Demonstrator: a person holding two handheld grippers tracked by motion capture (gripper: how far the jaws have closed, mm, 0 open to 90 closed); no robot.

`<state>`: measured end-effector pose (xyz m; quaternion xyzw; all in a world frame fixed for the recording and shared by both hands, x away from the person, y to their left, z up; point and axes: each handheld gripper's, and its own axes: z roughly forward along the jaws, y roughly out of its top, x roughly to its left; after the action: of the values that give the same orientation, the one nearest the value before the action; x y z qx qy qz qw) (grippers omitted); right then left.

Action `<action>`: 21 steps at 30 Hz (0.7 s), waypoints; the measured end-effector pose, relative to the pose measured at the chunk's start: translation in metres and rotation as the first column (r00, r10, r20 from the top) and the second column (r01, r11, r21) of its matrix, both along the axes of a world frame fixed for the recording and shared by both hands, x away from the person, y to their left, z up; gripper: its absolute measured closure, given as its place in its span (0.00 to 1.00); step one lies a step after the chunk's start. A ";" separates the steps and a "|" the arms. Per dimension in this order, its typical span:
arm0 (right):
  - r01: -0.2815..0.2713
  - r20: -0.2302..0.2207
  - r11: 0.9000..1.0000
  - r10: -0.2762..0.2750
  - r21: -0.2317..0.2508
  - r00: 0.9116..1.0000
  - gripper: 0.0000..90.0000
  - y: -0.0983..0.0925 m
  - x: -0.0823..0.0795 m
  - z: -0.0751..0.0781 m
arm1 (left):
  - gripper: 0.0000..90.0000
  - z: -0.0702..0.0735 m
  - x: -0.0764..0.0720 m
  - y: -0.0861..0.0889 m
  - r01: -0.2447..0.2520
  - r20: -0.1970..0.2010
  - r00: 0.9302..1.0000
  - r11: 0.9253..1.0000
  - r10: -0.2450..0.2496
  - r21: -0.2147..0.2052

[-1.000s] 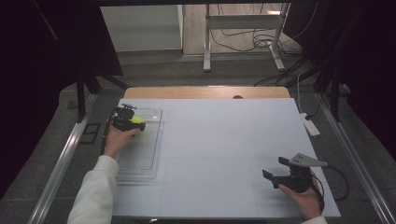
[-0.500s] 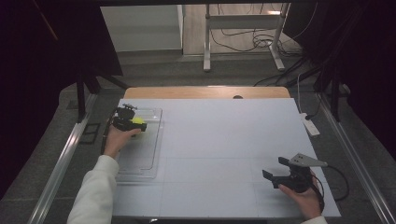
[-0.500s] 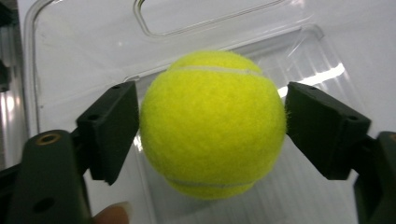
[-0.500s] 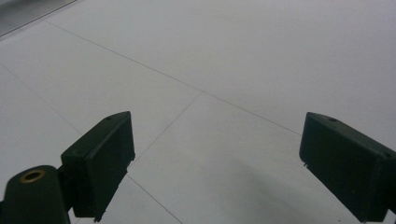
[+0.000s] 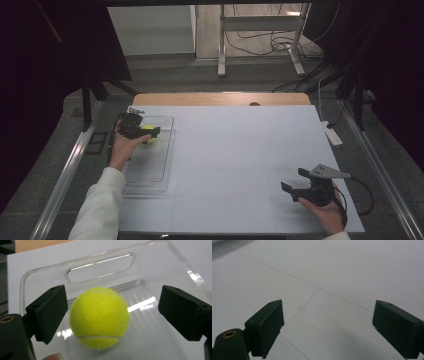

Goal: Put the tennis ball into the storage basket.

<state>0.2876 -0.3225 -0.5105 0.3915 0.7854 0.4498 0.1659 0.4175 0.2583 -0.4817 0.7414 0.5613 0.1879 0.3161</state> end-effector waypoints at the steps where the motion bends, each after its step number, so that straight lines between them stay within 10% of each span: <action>1: -0.001 0.000 1.000 0.001 0.000 1.000 0.12 0.000 0.000 0.000 | 0.11 0.001 -0.001 0.000 0.002 0.008 1.000 1.000 -0.002 0.000; 21: -0.005 0.003 1.000 0.005 0.001 1.000 0.12 0.001 0.000 0.000 | 0.13 0.019 -0.033 -0.004 0.107 0.100 0.990 0.991 -0.099 -0.080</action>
<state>0.2877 -0.3214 -0.5101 0.3891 0.7859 0.4511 0.1661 0.3848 0.2540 -0.4626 0.7454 0.5140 0.1826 0.3831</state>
